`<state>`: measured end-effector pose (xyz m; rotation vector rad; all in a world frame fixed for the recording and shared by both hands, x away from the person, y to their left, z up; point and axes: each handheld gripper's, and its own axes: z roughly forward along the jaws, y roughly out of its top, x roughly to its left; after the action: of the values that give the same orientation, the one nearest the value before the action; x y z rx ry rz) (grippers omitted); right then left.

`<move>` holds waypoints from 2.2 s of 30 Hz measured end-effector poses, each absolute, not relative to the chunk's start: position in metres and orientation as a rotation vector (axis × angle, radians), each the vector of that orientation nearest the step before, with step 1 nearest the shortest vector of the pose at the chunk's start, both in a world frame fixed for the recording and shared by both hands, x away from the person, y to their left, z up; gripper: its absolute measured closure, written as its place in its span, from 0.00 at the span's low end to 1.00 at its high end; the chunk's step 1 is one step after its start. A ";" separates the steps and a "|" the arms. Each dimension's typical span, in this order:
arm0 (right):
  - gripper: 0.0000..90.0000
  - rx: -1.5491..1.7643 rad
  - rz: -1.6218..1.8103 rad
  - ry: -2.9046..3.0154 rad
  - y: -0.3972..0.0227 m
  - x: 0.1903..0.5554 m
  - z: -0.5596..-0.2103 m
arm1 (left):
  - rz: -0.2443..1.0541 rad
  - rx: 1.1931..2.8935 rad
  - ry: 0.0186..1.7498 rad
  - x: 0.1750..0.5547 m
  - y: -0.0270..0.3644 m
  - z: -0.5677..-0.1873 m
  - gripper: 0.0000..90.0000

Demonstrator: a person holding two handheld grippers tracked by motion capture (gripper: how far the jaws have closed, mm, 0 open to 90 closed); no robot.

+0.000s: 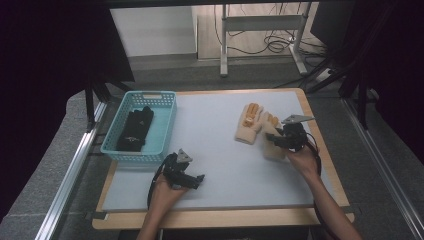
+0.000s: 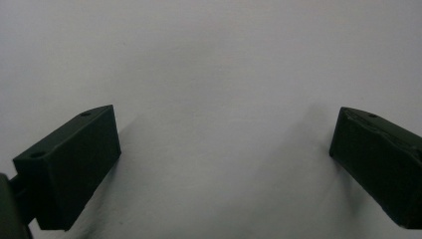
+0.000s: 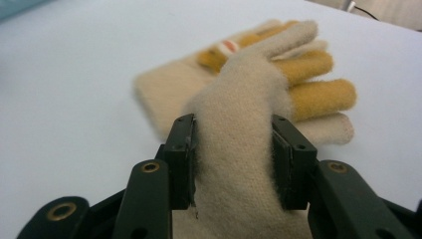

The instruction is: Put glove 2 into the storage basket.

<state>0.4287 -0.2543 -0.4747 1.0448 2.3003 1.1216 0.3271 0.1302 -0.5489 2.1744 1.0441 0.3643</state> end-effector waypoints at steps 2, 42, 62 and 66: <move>0.64 1.022 1.139 2.318 -0.249 0.418 -0.470 | 0.364 2.174 1.044 0.327 0.130 -0.549 0.00; 0.76 0.859 1.156 2.529 -0.177 0.369 -0.497 | 0.366 2.174 1.044 0.327 0.130 -0.549 0.00; 0.98 0.885 1.128 2.496 -0.169 0.374 -0.506 | 0.366 2.174 1.044 0.327 0.130 -0.549 0.00; 0.87 0.935 1.105 2.445 -0.183 0.376 -0.503 | 0.366 2.175 1.043 0.327 0.130 -0.549 0.00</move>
<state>0.3760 -0.1828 -0.5027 0.9354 2.4446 1.1046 0.3270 0.1303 -0.5489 2.1745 1.0434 0.3657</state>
